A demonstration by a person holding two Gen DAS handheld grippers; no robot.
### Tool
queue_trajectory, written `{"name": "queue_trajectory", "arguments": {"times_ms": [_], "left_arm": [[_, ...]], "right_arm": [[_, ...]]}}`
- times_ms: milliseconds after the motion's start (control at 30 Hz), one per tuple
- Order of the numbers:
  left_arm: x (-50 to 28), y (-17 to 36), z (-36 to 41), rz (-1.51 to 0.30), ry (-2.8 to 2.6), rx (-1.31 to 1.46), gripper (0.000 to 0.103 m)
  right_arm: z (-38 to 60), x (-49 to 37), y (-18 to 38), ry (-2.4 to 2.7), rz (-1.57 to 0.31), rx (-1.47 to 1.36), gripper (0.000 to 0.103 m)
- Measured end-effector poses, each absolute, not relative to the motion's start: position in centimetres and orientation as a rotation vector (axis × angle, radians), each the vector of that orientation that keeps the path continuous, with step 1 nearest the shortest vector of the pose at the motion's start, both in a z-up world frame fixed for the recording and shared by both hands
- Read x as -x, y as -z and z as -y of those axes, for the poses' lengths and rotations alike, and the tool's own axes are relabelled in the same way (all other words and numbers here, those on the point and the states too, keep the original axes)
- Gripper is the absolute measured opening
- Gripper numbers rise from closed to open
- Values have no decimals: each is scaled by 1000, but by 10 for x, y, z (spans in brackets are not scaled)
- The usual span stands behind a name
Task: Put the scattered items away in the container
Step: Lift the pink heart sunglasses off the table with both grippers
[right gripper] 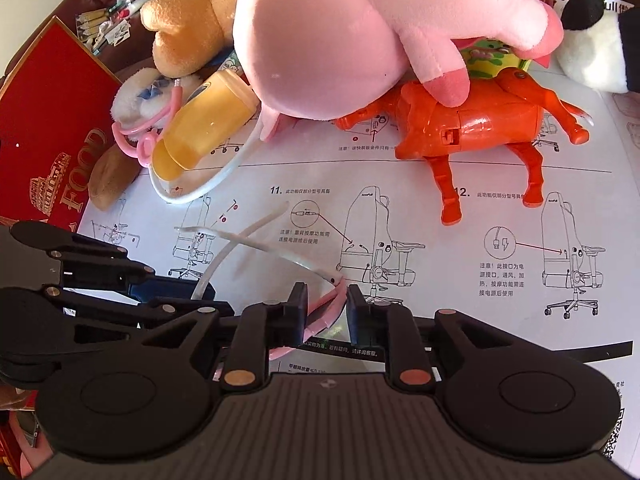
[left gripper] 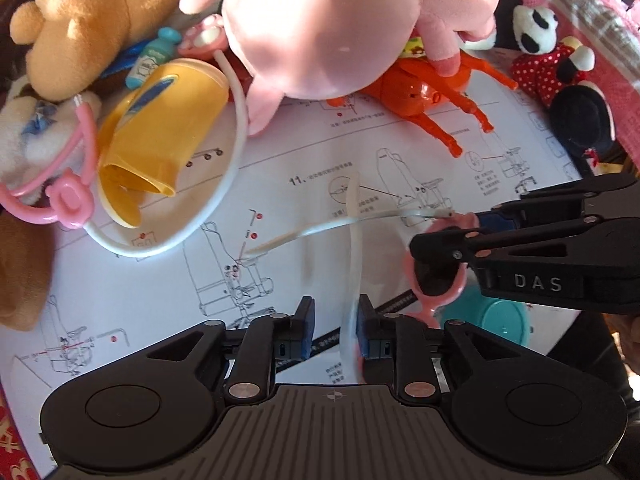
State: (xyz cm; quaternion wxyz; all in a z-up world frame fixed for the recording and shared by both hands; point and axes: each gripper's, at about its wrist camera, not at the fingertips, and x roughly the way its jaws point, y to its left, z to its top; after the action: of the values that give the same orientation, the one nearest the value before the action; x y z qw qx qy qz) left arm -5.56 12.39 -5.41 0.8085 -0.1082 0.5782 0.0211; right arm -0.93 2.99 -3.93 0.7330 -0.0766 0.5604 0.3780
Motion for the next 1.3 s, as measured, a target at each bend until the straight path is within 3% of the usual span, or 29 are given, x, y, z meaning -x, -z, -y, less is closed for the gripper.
{"name": "queue_trajectory", "arguments": {"times_ms": [167, 333, 1300], "left_arm": [[53, 60, -120, -1237, -100, 169, 16], [51, 61, -119, -1231, -130, 174, 2], [74, 24, -114, -1181, -142, 188, 2]], "right_arm": [[-27, 4, 42, -816, -1267, 124, 24], [-25, 2, 43, -813, -1288, 90, 25], [-9, 21, 23, -807, -1296, -3, 22]]}}
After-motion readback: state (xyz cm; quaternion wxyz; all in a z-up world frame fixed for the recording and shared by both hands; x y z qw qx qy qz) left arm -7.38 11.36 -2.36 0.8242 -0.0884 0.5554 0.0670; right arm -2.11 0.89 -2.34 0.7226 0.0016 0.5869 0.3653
